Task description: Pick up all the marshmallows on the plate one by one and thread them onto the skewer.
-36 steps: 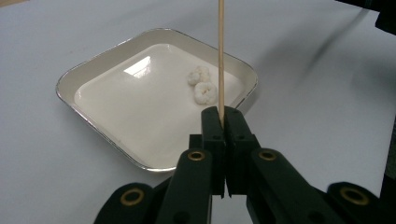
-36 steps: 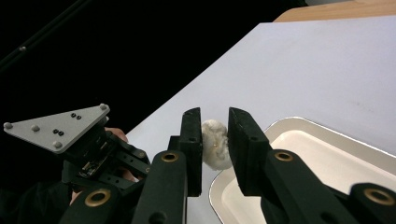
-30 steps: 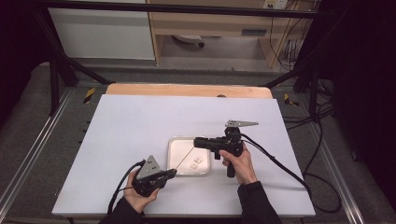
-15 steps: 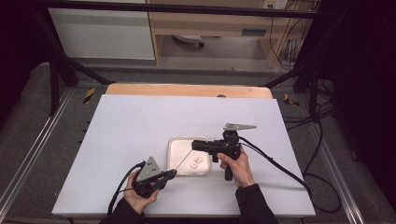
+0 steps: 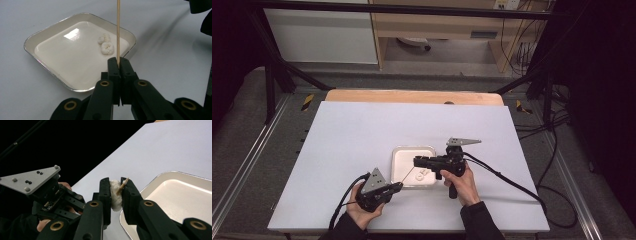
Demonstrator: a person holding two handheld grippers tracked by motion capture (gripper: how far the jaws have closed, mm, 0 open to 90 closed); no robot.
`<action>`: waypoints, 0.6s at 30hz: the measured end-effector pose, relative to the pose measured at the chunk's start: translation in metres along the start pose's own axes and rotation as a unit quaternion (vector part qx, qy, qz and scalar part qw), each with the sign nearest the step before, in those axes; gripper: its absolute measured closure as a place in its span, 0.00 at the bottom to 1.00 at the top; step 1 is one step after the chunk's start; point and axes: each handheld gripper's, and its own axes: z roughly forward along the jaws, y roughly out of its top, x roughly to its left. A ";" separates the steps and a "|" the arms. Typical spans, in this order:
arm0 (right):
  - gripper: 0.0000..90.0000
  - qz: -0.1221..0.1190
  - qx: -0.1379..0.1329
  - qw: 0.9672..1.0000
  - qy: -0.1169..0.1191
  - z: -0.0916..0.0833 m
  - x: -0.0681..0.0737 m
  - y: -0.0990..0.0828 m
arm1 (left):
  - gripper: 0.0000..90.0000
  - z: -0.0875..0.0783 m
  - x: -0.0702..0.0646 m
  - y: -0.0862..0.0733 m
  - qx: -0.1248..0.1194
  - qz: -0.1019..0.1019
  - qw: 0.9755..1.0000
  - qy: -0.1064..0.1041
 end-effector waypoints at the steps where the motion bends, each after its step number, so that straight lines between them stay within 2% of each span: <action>1: 0.89 0.000 0.000 1.000 0.000 0.000 0.000 0.000 | 0.98 0.000 0.000 0.000 -0.003 -0.002 1.000 -0.002; 3: 0.88 0.003 0.008 1.000 0.007 0.002 0.000 -0.002 | 0.98 0.000 -0.001 0.003 -0.010 -0.002 1.000 -0.004; 9: 0.88 0.003 0.030 1.000 0.003 0.012 0.000 -0.015 | 0.98 0.006 -0.003 0.004 -0.004 -0.011 1.000 0.001; 15: 0.87 -0.008 0.038 0.999 -0.011 0.019 0.000 -0.025 | 0.98 0.013 -0.004 0.003 0.001 -0.020 1.000 0.004; 18: 0.87 -0.010 0.042 0.999 -0.010 0.019 0.001 -0.026 | 0.98 0.013 -0.004 0.003 -0.003 -0.023 1.000 0.001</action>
